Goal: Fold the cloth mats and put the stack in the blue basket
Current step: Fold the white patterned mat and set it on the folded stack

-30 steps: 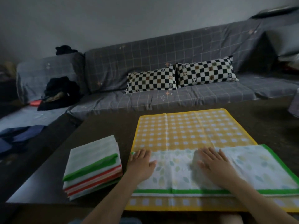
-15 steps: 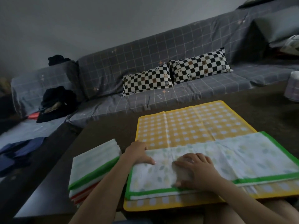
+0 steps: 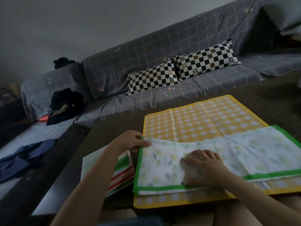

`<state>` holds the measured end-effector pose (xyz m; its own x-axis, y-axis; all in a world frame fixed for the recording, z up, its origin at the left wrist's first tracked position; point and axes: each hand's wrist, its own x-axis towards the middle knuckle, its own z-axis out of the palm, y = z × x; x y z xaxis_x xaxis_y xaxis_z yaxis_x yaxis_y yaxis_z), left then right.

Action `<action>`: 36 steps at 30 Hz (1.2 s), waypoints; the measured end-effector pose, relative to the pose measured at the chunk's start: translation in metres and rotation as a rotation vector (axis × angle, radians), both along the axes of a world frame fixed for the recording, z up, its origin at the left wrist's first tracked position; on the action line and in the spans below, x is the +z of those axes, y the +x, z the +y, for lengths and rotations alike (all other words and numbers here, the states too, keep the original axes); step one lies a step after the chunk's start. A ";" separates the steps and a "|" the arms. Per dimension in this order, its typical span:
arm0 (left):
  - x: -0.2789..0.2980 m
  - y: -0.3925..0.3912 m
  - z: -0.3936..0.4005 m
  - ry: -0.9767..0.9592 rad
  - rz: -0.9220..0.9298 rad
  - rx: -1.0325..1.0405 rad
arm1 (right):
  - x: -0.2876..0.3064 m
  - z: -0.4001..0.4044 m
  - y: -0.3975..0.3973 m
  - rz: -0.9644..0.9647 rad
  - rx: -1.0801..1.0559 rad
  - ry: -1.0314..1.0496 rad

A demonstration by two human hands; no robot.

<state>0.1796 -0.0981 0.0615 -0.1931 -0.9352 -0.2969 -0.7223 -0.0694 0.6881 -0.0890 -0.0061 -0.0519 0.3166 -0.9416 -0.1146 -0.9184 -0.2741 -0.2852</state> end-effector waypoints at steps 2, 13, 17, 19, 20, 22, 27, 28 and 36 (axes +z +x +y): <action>0.000 -0.003 0.002 0.025 0.164 0.084 | 0.000 -0.002 0.001 0.005 -0.007 0.031; 0.015 -0.083 -0.002 0.091 0.637 0.259 | 0.001 0.009 -0.005 -0.299 -0.089 -0.030; 0.014 -0.118 0.000 0.075 0.708 0.284 | 0.008 0.016 -0.031 -0.593 -0.272 -0.087; 0.008 -0.134 -0.002 0.051 0.707 0.308 | 0.014 0.022 -0.049 -0.745 -0.345 -0.113; 0.004 -0.143 -0.001 0.044 0.702 0.315 | 0.016 0.025 -0.058 -0.801 -0.376 -0.121; -0.005 -0.161 0.000 0.009 0.676 0.330 | 0.020 0.032 -0.074 -0.856 -0.418 -0.124; -0.035 -0.205 0.008 0.031 0.730 0.363 | 0.022 0.043 -0.099 -0.919 -0.489 -0.036; -0.041 -0.213 0.009 0.045 0.741 0.369 | 0.019 0.045 -0.099 -0.918 -0.515 -0.019; -0.095 -0.254 0.022 0.001 0.527 0.400 | 0.013 0.047 -0.096 -0.752 -0.556 -0.014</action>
